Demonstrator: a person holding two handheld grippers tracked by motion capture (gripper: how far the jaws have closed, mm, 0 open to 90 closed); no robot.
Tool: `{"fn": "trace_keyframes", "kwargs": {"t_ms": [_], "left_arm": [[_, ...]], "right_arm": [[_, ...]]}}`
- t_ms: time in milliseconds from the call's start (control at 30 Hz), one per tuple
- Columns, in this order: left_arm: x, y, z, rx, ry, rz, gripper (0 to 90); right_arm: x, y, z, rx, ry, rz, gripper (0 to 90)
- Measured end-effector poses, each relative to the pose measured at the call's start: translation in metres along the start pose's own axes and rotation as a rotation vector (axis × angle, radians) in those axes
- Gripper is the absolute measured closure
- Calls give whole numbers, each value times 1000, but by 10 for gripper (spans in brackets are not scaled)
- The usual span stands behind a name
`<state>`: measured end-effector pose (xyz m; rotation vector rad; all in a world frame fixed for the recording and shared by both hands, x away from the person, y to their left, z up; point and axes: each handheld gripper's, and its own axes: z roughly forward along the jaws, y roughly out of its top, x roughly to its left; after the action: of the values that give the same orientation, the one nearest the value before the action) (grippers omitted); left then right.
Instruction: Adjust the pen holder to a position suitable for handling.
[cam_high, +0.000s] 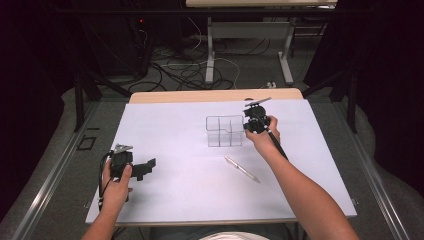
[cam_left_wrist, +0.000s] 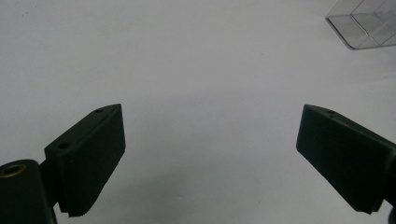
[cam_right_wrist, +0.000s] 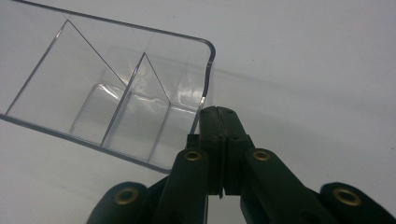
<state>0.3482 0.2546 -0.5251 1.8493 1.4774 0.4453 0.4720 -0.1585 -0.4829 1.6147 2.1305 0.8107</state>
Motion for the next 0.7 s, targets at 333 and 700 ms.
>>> {"fn": "trace_keyframes", "kwargs": {"t_ms": [333,700], "left_arm": [[0,0,0,3,-1,0,81],[0,0,0,5,-3,0,81]], "right_arm": [[10,1,3,-4,17,-17,900],[18,3,6,-12,24,-22,885]]}}
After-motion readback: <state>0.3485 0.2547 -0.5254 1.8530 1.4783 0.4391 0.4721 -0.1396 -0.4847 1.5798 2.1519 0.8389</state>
